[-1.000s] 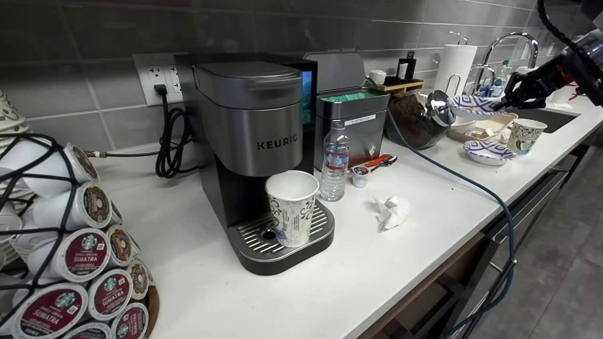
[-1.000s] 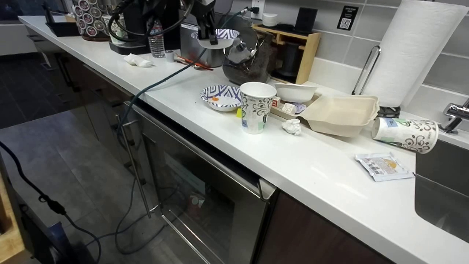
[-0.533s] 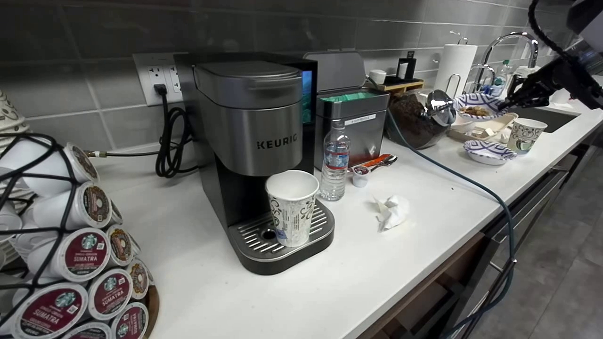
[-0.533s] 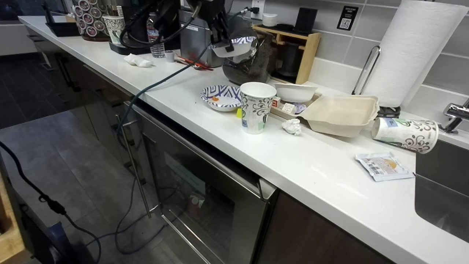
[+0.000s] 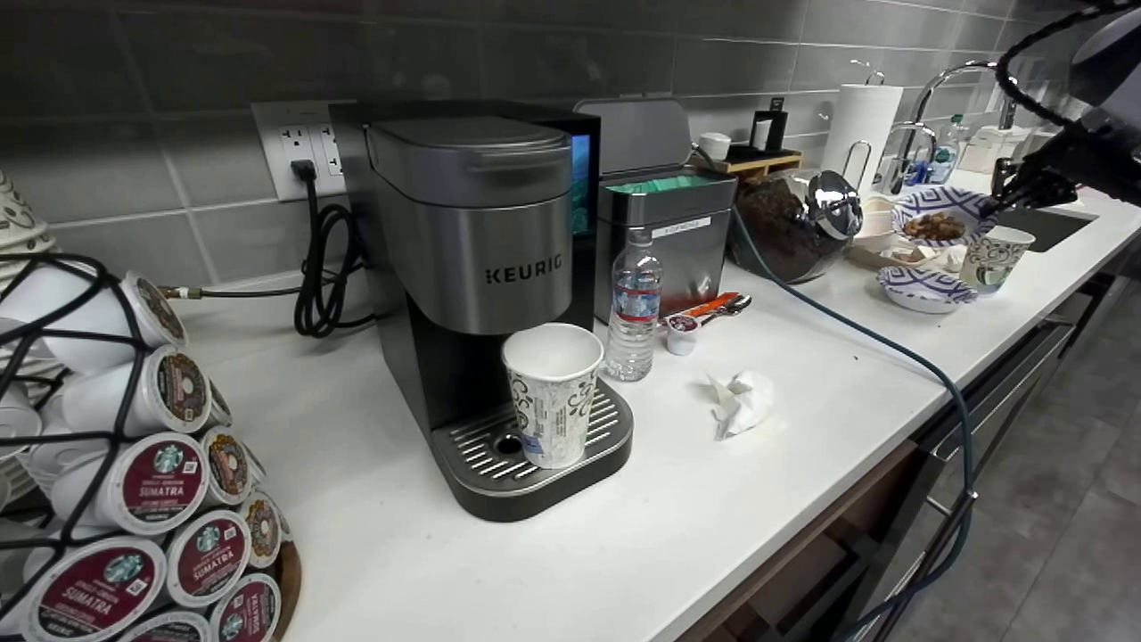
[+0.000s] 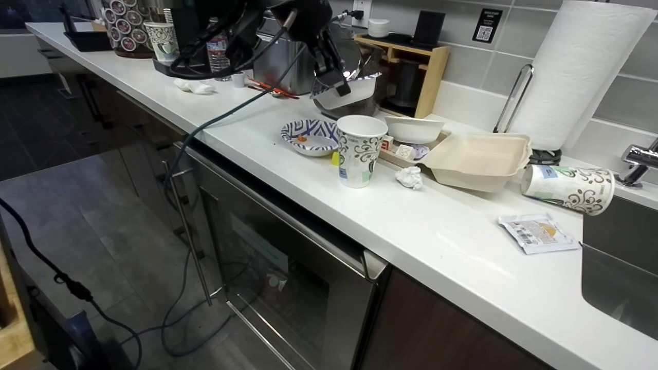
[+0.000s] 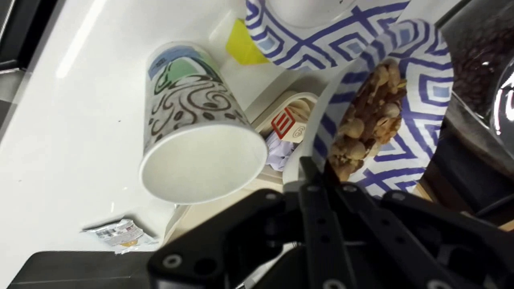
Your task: Pour the contents of the bowl into the other bowl
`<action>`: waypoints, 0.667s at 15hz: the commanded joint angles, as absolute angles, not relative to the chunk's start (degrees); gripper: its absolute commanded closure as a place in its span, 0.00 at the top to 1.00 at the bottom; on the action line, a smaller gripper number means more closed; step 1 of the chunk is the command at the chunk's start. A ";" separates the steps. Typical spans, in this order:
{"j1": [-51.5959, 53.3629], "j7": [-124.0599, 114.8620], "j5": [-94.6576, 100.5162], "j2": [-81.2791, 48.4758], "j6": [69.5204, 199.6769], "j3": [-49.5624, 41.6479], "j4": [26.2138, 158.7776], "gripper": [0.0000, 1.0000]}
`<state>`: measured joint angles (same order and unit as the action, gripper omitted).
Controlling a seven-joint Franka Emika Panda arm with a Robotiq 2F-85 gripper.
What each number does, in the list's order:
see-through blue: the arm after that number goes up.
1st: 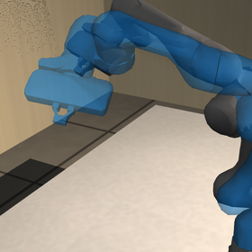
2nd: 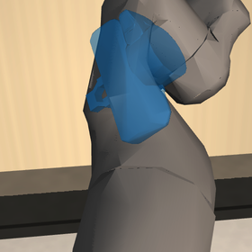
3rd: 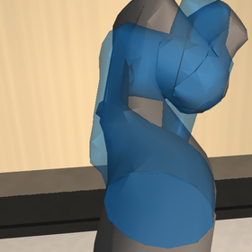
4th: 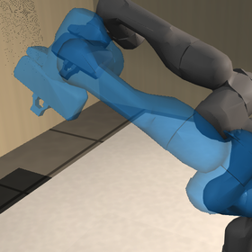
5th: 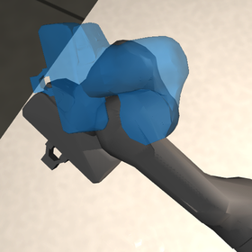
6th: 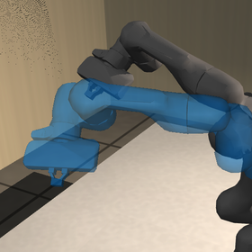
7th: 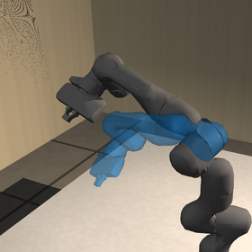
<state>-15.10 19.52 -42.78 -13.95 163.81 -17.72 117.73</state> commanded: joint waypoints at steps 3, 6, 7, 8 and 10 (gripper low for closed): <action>-15.57 29.27 -46.14 -9.94 172.44 -14.73 120.93 0.01; -15.74 34.15 -47.31 -7.57 175.59 -13.44 122.92 0.01; -15.72 35.56 -47.65 -7.28 176.77 -13.16 123.33 0.01; -15.67 36.56 -48.05 -6.99 177.88 -12.98 123.81 0.01; -15.57 38.43 -48.26 -6.55 179.88 -12.83 125.06 0.01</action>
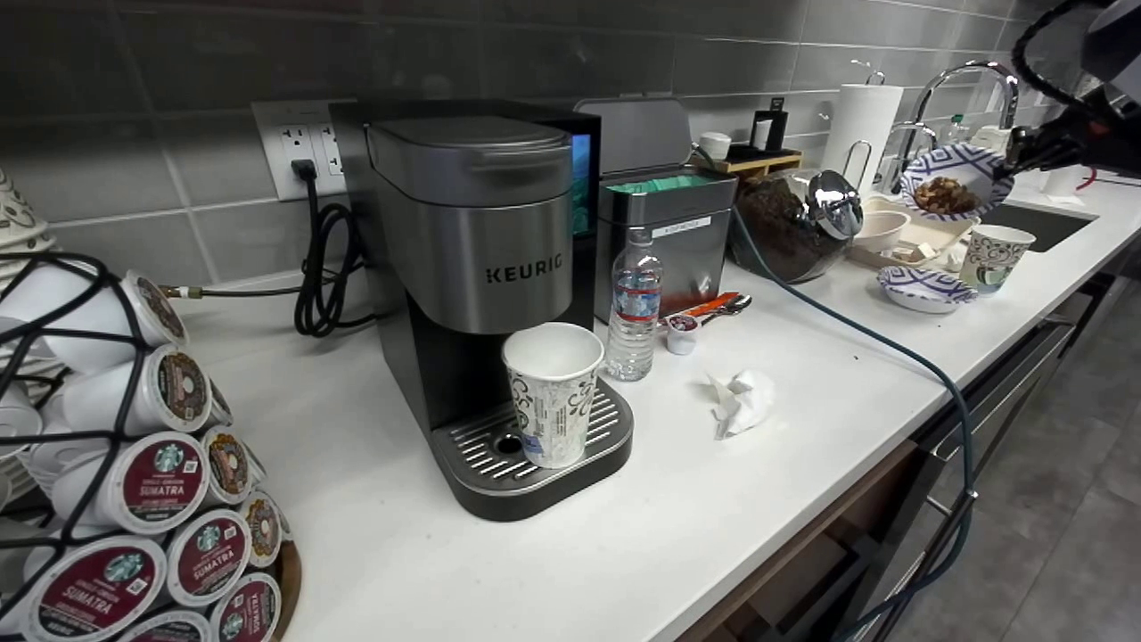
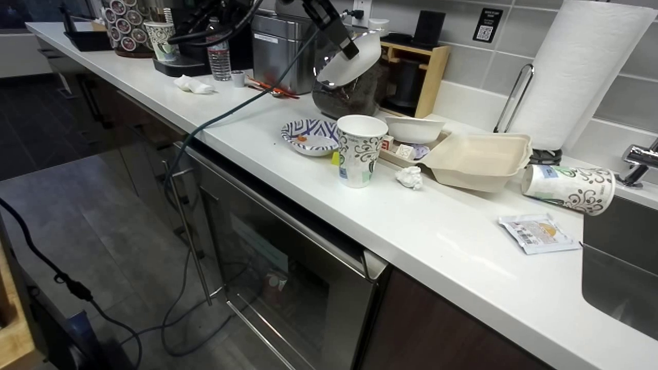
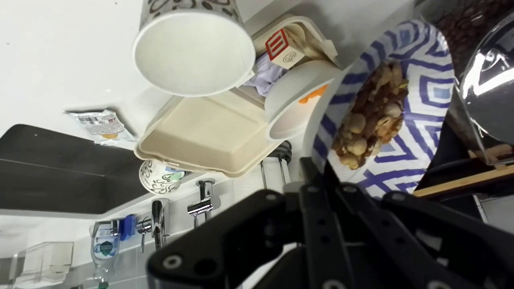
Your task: Pour the contents of the bowl into the other bowl
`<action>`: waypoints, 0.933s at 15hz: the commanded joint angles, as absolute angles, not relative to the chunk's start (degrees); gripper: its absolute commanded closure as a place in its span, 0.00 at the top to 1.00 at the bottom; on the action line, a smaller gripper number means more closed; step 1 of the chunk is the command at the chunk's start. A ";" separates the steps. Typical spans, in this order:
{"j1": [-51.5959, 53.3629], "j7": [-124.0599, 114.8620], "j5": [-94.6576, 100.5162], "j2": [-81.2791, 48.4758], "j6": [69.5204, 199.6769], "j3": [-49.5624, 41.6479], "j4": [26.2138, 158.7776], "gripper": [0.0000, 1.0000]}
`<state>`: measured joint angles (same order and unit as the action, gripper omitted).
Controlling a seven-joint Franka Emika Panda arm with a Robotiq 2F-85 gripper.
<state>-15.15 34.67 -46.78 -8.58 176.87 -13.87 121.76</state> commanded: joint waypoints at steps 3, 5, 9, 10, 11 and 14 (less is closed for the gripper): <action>-15.92 41.98 -50.98 -6.48 184.06 -11.01 125.95 0.01; -16.28 44.19 -52.76 -6.31 187.01 -9.15 126.27 0.01; -15.75 43.03 -52.16 -7.68 188.19 -8.55 124.92 0.03; -15.75 43.03 -52.19 -7.68 188.31 -8.25 125.19 0.03; -15.78 43.03 -52.19 -7.68 188.33 -8.23 125.39 0.03; -15.95 43.75 -51.77 -8.71 189.77 -7.85 125.43 0.01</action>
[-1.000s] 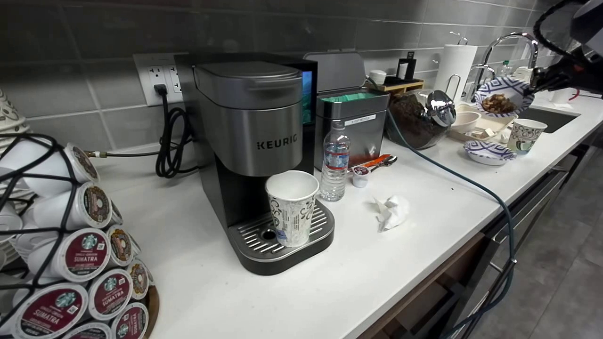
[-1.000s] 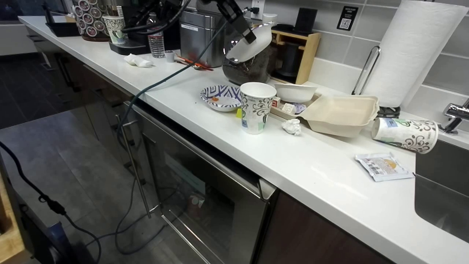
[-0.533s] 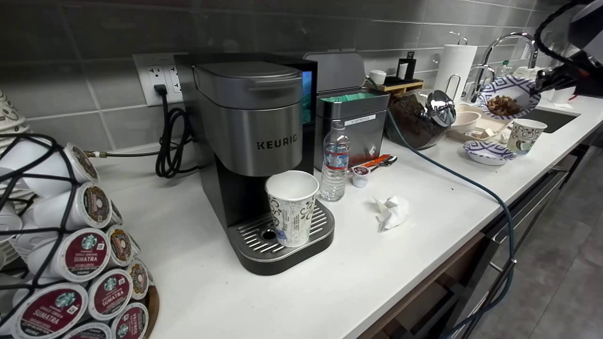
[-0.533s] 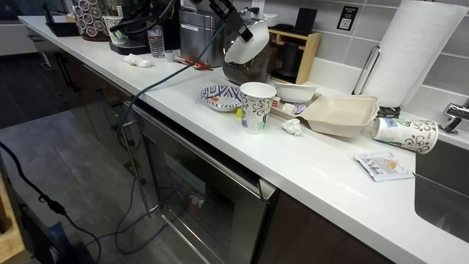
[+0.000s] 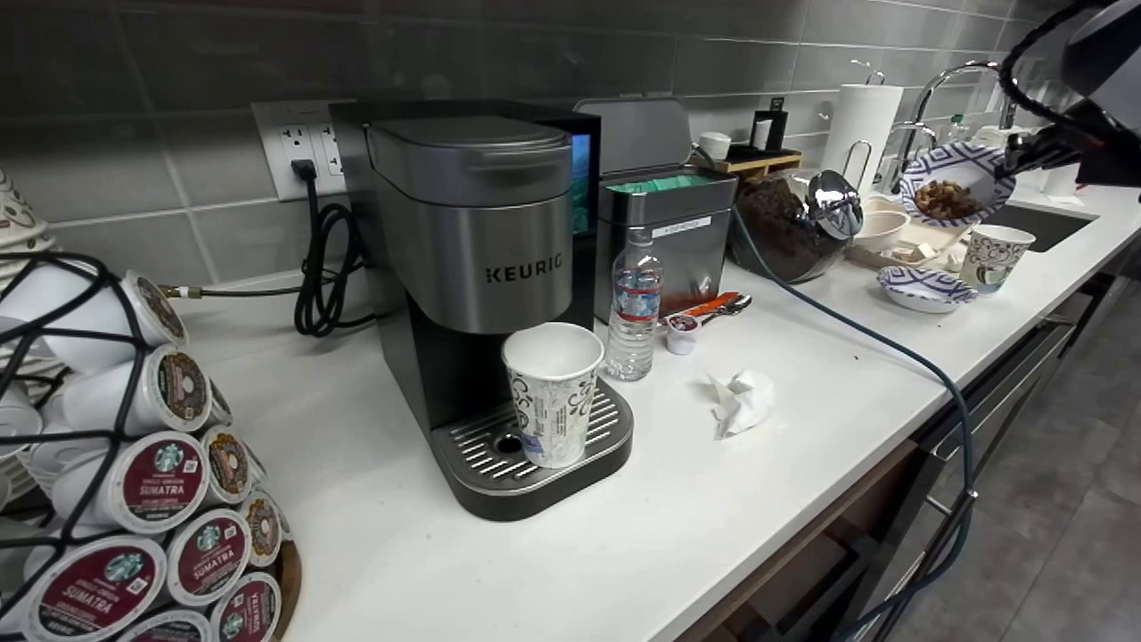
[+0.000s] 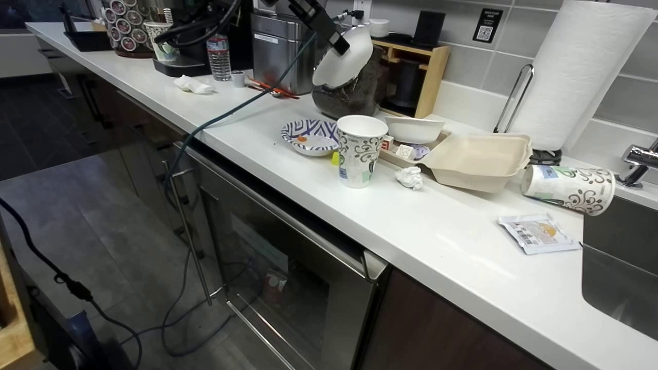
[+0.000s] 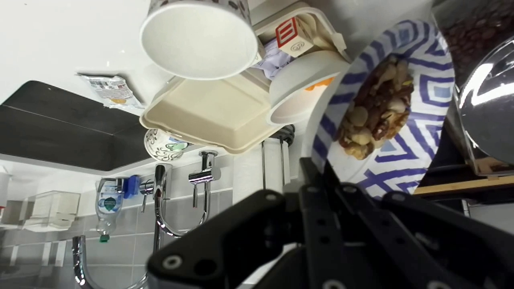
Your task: Pour the contents of the bowl into the other bowl
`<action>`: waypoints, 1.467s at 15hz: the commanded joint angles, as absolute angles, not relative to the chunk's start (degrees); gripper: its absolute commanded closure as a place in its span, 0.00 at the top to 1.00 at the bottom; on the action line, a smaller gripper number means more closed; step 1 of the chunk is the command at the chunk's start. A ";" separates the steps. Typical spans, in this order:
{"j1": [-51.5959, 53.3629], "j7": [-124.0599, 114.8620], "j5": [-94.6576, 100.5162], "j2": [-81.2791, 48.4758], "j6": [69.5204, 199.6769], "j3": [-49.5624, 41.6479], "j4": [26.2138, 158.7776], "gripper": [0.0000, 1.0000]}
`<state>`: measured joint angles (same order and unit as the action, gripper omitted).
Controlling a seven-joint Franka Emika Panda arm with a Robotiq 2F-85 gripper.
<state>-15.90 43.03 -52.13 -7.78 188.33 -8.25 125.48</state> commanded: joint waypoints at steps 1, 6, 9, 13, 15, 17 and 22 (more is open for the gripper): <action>-15.94 44.07 -51.53 -8.86 190.06 -7.85 125.78 0.01; -13.70 36.96 -40.82 -9.59 195.02 -10.59 128.03 0.01; -15.96 37.75 -37.31 -10.55 199.40 -8.04 128.64 0.01; -16.61 36.45 -32.94 -11.13 204.23 -7.69 131.17 0.01; -16.79 36.52 -30.99 -11.48 206.43 -7.77 132.15 0.01; -17.17 36.18 -28.74 -11.73 208.38 -7.75 133.07 0.01; -18.00 35.50 -22.48 -11.87 214.07 -7.65 135.06 0.01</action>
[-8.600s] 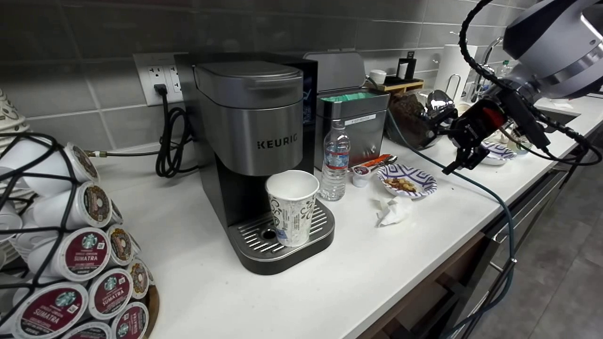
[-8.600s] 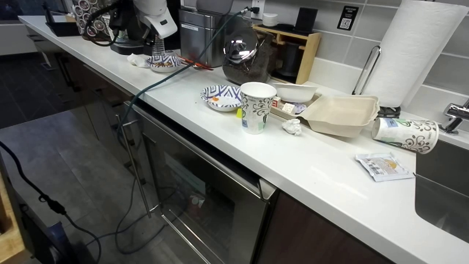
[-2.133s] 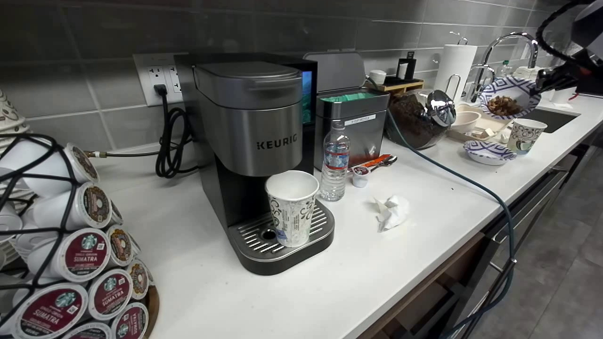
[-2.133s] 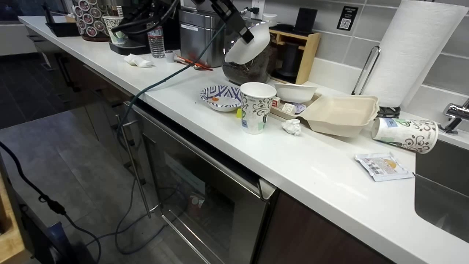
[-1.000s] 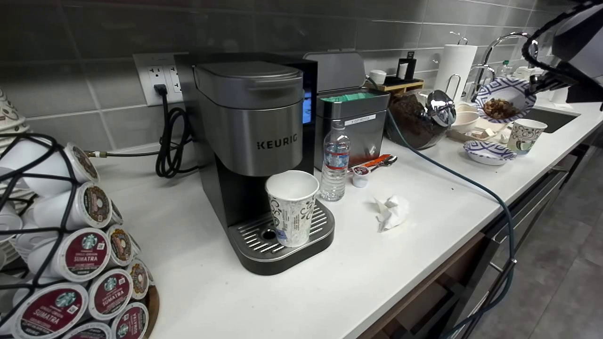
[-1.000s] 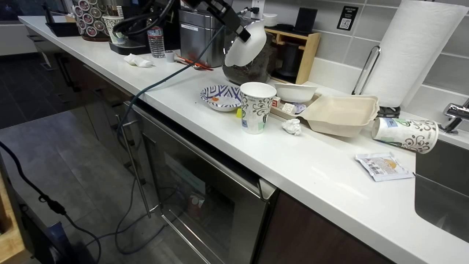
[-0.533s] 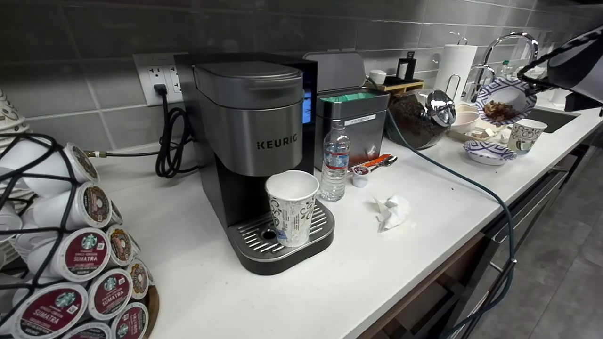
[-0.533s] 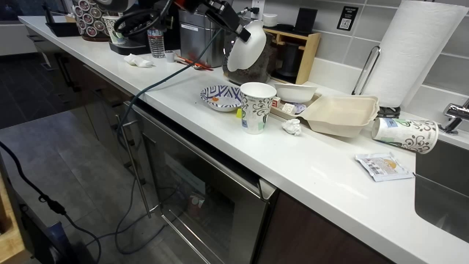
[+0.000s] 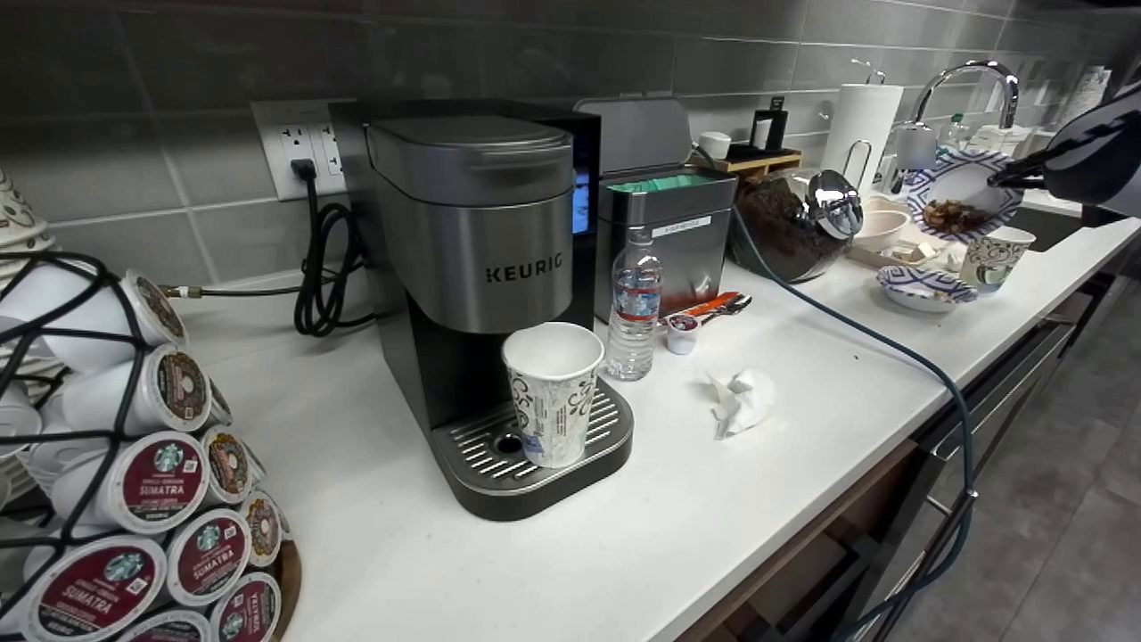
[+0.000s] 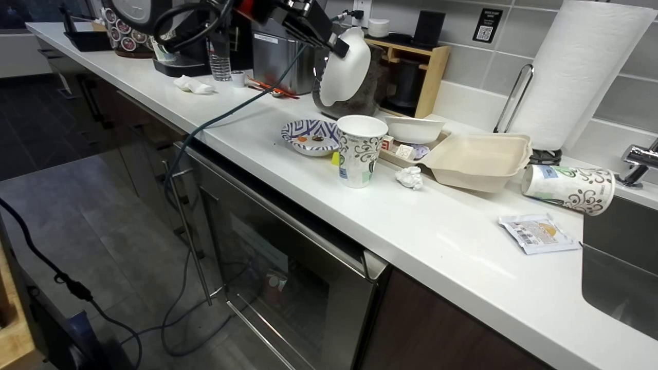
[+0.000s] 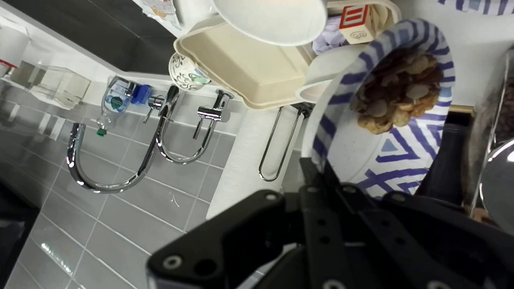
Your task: Pour the contents of the bowl into the other bowl
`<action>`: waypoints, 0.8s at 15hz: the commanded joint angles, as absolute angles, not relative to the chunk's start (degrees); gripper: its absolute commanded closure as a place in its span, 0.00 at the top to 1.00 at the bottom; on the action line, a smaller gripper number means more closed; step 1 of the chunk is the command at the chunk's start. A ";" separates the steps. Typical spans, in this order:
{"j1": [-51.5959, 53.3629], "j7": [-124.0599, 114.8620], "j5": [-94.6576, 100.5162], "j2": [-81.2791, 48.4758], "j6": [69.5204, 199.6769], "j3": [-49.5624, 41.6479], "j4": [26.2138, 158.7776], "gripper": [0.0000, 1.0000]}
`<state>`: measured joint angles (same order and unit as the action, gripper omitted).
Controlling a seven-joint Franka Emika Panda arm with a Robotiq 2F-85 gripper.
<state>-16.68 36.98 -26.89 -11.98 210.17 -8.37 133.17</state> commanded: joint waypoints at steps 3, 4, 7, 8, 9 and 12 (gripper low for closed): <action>-18.25 35.62 -19.04 -11.74 218.42 -7.98 136.29 0.01; -14.51 33.81 -16.53 -12.01 219.87 -12.57 136.73 0.01; -13.60 33.86 -13.70 -12.32 222.93 -14.80 137.58 0.01; -13.37 33.97 -12.92 -12.41 223.72 -15.47 137.80 0.01; -13.13 34.25 -12.48 -12.54 224.46 -16.02 138.00 0.01; -12.87 34.18 -11.09 -12.97 226.50 -17.02 138.29 0.01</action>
<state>-13.89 35.58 -13.62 -12.36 223.64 -15.22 137.21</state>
